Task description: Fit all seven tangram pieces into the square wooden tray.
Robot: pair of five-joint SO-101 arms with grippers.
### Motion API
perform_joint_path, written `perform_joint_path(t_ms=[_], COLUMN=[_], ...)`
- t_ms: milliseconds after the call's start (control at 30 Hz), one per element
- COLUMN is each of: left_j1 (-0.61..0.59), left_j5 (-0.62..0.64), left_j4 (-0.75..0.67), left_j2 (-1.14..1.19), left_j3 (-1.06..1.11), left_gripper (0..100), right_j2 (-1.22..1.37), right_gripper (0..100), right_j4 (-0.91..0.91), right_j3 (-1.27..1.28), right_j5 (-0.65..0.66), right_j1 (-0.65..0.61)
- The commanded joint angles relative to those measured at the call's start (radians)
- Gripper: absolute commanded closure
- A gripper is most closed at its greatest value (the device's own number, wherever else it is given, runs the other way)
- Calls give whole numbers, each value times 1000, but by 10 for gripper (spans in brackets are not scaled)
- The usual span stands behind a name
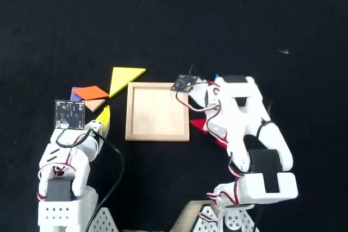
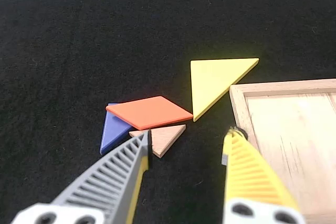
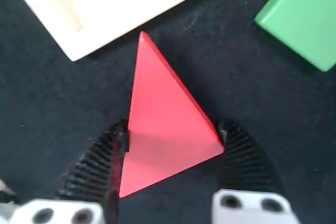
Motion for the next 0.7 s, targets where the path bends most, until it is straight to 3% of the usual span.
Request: perform_joint_path(t_ms=[0,333,533,667], left_j1=[-8,-8,-8,-8], left_j5=[-9,-11,-11,-11], left_j4=[-3,-6,-2,2], left_j2=[-3,-3,-3,-3], left_j3=[19,19,19,19], left_gripper=[770,770,770,770], right_j2=[-1,-166,-306,-305], right_gripper=[852,852,853,850], right_j4=[69,124,130,15], right_j3=[-90,-122,-44,44], right_j5=[11,-54,-71,-89], right_j1=[8,5,-75,-55])
